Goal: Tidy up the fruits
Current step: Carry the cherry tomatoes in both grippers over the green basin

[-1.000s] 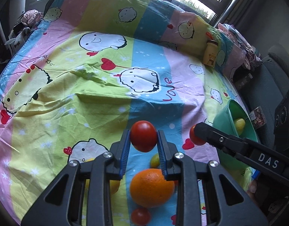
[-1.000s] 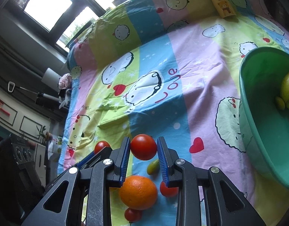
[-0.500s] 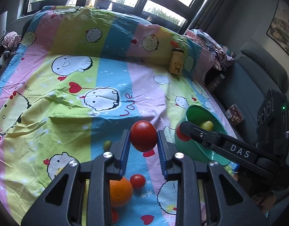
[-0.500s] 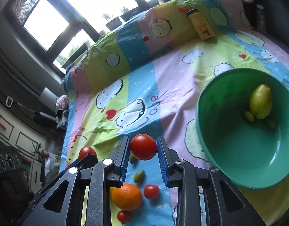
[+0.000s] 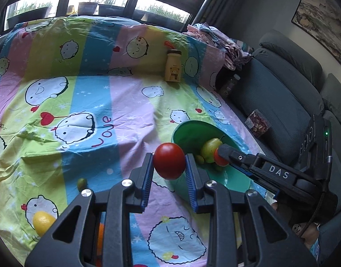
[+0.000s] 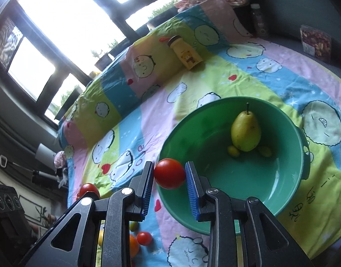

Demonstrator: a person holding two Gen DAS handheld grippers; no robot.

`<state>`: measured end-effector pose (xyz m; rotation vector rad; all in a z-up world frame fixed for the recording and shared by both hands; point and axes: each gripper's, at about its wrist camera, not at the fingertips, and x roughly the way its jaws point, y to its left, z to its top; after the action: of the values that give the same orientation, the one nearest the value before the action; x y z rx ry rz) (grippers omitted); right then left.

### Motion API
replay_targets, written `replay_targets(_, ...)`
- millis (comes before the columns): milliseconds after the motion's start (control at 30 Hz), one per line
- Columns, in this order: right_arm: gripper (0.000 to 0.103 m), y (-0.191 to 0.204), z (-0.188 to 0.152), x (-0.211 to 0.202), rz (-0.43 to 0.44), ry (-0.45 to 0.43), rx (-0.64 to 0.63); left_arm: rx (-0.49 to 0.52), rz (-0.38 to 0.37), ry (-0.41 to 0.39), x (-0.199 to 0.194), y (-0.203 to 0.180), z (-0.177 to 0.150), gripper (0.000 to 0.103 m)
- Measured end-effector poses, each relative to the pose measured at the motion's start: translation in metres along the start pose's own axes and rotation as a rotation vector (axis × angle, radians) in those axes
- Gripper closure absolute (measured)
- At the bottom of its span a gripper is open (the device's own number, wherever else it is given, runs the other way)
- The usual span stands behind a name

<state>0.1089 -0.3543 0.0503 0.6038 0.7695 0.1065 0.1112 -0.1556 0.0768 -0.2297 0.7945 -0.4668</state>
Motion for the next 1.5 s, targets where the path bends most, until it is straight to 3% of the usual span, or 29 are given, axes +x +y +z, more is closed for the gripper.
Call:
replay_targets(367,0.072,-0.029,0.007,-0.009,-0.048,-0.027,0.058,0.044,-0.042,0.058,0.031,-0.029,0.000,0.075)
replay_targets(1100,0.072,-0.062,0.010,0.001,-0.089,0.018,0.133,0.082,-0.109,0.205,0.088,-0.063,-0.009,0.075)
replay_targets(1500,0.072,-0.078,0.010,0.010,-0.159,0.048,0.169,0.089,-0.086,0.266,0.114,-0.068,-0.014,0.075)
